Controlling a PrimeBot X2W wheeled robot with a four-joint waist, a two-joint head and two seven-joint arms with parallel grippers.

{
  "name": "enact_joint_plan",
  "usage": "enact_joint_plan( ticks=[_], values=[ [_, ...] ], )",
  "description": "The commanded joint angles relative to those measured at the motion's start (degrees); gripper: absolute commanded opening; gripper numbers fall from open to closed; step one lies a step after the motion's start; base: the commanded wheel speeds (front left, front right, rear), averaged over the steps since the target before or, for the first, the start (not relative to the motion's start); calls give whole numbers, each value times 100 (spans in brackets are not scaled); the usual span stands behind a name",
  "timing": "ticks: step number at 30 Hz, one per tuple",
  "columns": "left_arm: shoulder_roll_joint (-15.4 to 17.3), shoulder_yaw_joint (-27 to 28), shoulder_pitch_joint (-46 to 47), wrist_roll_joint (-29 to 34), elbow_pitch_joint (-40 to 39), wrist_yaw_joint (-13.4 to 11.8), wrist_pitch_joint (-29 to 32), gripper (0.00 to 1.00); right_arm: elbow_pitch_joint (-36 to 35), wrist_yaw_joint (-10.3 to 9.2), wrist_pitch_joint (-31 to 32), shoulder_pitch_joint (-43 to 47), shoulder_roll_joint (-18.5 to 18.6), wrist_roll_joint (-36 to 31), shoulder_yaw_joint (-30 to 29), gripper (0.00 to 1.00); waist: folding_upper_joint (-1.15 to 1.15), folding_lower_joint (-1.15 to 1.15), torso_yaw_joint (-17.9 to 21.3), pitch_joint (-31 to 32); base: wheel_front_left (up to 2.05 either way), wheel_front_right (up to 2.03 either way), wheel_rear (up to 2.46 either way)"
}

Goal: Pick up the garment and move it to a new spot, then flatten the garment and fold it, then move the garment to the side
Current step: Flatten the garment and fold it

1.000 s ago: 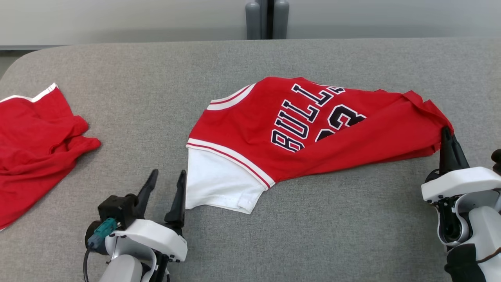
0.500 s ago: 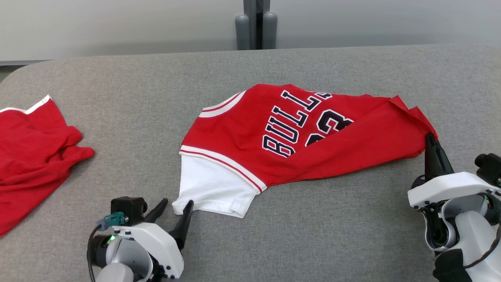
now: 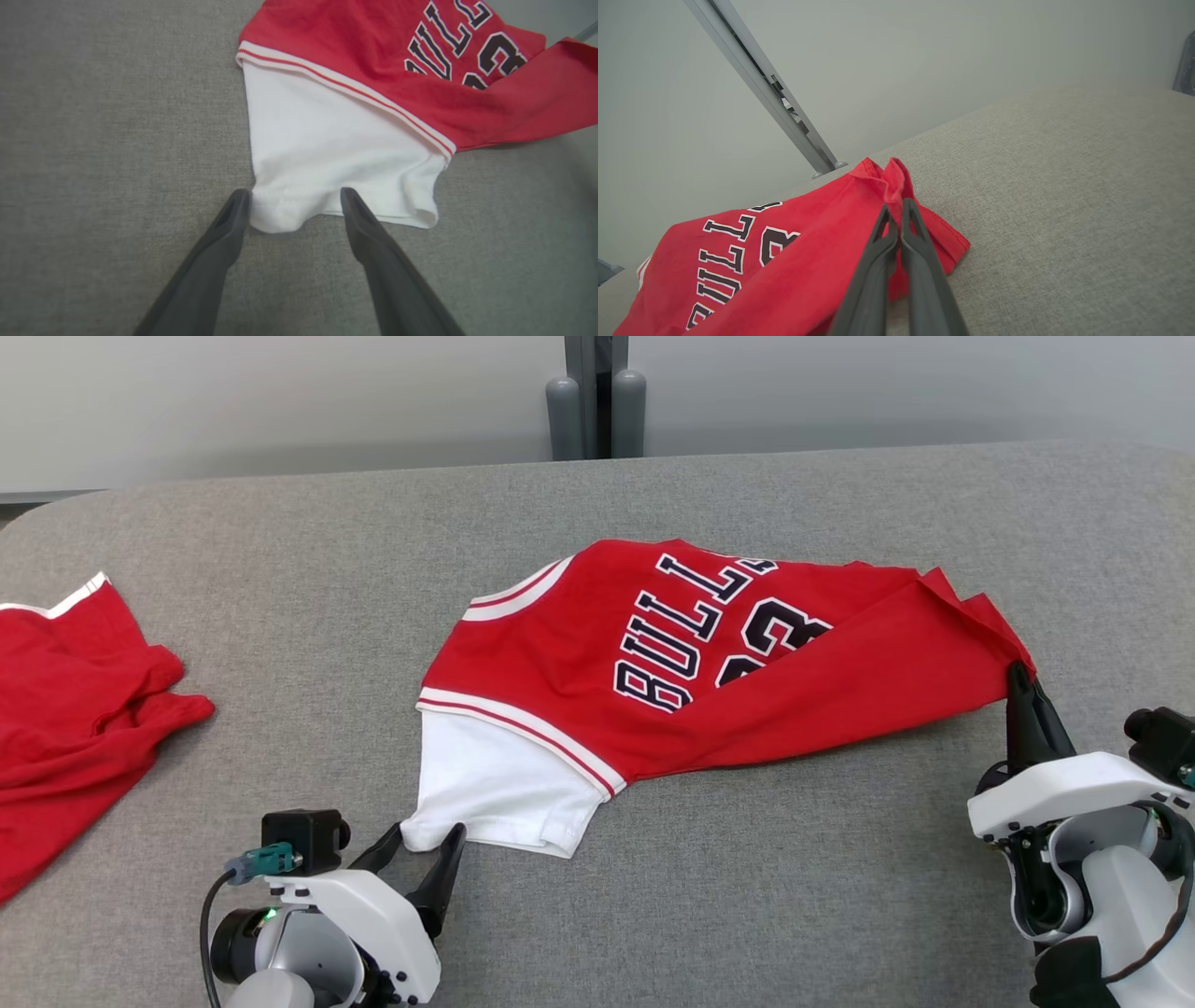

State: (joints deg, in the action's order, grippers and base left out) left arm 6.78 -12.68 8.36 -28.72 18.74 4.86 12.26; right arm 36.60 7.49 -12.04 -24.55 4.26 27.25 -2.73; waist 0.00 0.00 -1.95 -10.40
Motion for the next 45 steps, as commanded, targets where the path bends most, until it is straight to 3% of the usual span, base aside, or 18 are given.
enact_joint_plan(
  ticks=[1, 4, 5, 6, 13, 23, 29, 35, 40, 45],
  values=[
    [28, 36, -68, -78, -25, -26, 12, 100, 2, 1, 19, 18, 48, -32, 14, 0, 0, 0, 7, 0, 0, 0, 0],
    [7, 43, -79, -158, -8, -17, 66, 100, 2, 1, 32, 25, 51, -34, 19, 0, 0, 0, 12, 5, 0, 0, 0],
    [-12, 44, -83, -213, -4, 10, 89, 20, 1, 1, 37, 32, 51, -36, 24, 0, 0, 0, 15, 8, 0, 0, 0],
    [-38, 39, -89, -294, -1, 33, 138, 0, 2, 1, 38, 37, 50, -39, 30, 0, 0, 0, 17, 13, 0, 0, 0],
    [-129, 138, -131, -960, -238, 173, 269, 0, 19, 1, 131, 98, 98, -94, 17, 0, 0, 0, 76, 131, 0, 0, 0],
    [-309, 493, -73, -3429, -1511, 273, 474, 0, -617, 1, 930, -127, 138, 702, -187, 0, 0, 0, 388, 609, 0, 0, 0],
    [-349, 701, 250, -4431, -2176, 276, 303, 0, -1345, 2, 1663, -516, 166, 1059, -325, 0, 0, 0, 636, 854, 0, 0, 0],
    [-371, 855, 774, -4627, -2453, 276, -222, 0, -1864, 1, 1987, -1105, -36, 1343, -921, 0, 0, 0, 819, 1028, 0, 0, 0],
    [-373, 939, 1126, -4541, -2472, 228, -846, 0, -1492, 1, 1882, -1652, -139, 2117, -1619, 0, 0, 0, 877, 1106, 0, 0, 0],
    [-379, 810, 1207, -4606, -2491, 106, -1128, 0, -1151, 1, 1609, -1814, -107, 2411, -1160, 0, 0, 0, 919, 1145, 0, 0, 0]
  ],
)
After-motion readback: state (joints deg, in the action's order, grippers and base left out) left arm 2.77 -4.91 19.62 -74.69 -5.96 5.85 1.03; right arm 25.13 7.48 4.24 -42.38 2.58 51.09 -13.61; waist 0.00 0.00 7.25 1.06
